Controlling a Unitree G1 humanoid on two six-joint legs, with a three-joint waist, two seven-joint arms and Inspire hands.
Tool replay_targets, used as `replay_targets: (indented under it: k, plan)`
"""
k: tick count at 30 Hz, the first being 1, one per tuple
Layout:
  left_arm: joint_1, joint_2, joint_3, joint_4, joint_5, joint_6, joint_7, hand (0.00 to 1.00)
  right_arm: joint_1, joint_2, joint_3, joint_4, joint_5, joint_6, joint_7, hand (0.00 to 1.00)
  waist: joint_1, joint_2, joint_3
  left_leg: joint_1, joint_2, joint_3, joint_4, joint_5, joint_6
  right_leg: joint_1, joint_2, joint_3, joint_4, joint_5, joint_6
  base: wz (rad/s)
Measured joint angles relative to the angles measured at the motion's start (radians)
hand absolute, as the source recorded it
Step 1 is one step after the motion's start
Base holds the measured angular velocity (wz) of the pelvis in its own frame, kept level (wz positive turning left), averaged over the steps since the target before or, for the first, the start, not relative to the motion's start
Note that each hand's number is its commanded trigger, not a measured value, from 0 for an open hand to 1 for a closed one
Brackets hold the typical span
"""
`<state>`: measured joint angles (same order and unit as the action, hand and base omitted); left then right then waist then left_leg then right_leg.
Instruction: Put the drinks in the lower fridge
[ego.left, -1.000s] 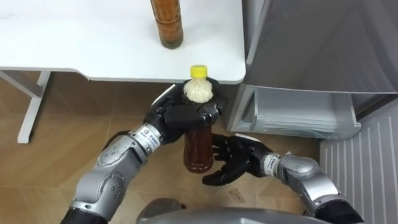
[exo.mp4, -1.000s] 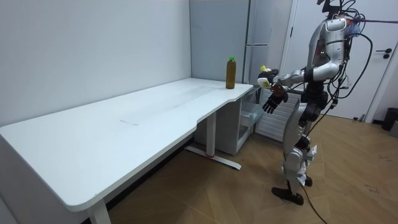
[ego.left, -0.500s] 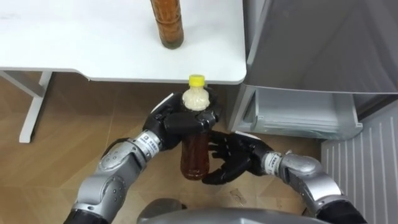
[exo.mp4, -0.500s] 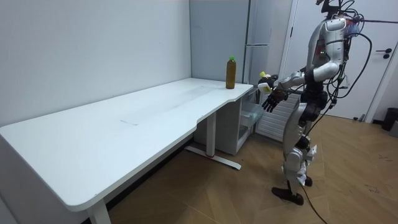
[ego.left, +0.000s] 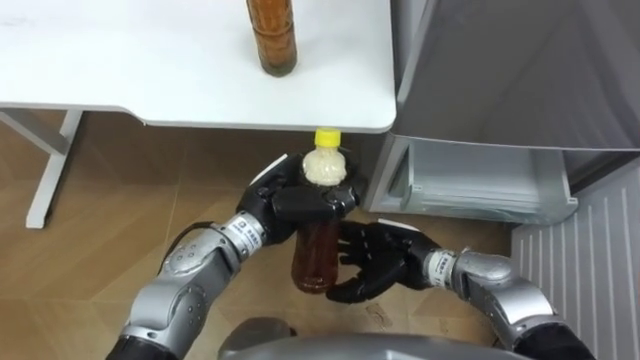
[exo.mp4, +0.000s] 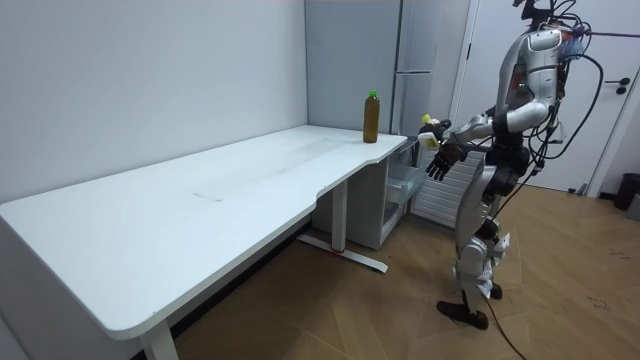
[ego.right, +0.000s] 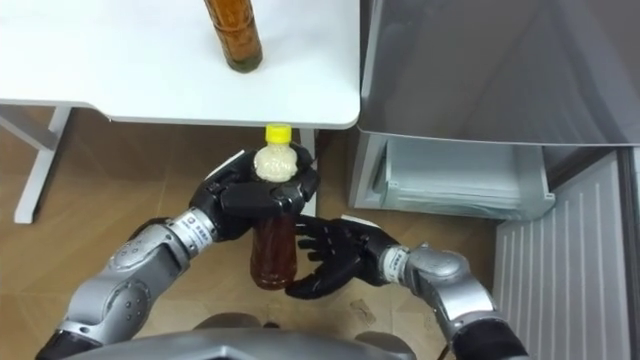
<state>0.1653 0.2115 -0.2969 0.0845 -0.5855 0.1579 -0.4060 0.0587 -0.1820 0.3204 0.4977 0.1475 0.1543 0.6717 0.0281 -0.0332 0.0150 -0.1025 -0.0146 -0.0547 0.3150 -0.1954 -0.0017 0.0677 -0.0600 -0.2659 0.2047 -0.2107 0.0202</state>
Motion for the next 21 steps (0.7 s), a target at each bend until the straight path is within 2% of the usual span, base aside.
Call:
replay_targets:
  k: [7,10,11,14,17,21]
  plan:
    - [-0.009,0.001,-0.002,0.000,0.011,-0.015,0.000,1.00,0.000,-0.002,0.050,0.000,0.063,0.001,0.014,0.00,0.000,-0.006,-0.0008,-0.015,0.001,0.001,0.026,-0.004,0.005,-0.004,0.002,0.002,-0.001,0.000,0.000,0.01]
    - [-0.026,-0.002,-0.025,-0.001,0.059,-0.030,0.000,1.00,0.000,0.016,0.061,0.000,0.105,0.001,0.051,0.00,-0.001,-0.006,-0.0009,-0.016,0.001,-0.001,0.030,-0.004,0.005,-0.003,0.002,-0.001,0.000,0.000,-0.001,0.03]
    - [-0.031,-0.003,-0.040,-0.001,0.079,-0.033,0.000,1.00,-0.001,0.029,0.063,-0.001,0.142,-0.001,0.064,0.00,-0.005,-0.004,-0.0007,-0.017,0.001,-0.001,0.031,-0.005,0.005,-0.002,0.002,-0.003,0.000,0.001,-0.001,0.04]
    - [-0.038,0.000,-0.073,-0.012,0.133,-0.034,-0.025,1.00,-0.001,0.034,0.087,-0.001,0.223,-0.008,0.070,0.00,-0.018,0.007,0.0004,-0.026,0.002,-0.004,0.029,-0.008,0.005,-0.003,0.004,-0.008,0.000,0.001,-0.001,0.03]
    - [-0.038,0.000,-0.092,-0.016,0.160,-0.034,-0.041,1.00,-0.001,0.010,0.116,-0.001,0.275,-0.008,0.073,0.00,-0.023,0.016,-0.0028,-0.025,0.002,-0.004,0.028,-0.008,0.005,-0.008,0.004,-0.006,0.002,0.001,-0.001,0.00]
    - [-0.039,0.001,-0.102,-0.018,0.166,-0.035,-0.042,1.00,-0.001,-0.003,0.129,-0.001,0.295,-0.011,0.073,0.00,-0.025,0.022,-0.0029,-0.025,0.003,-0.002,0.024,-0.008,0.005,-0.015,0.004,-0.003,0.008,0.001,-0.001,-0.04]
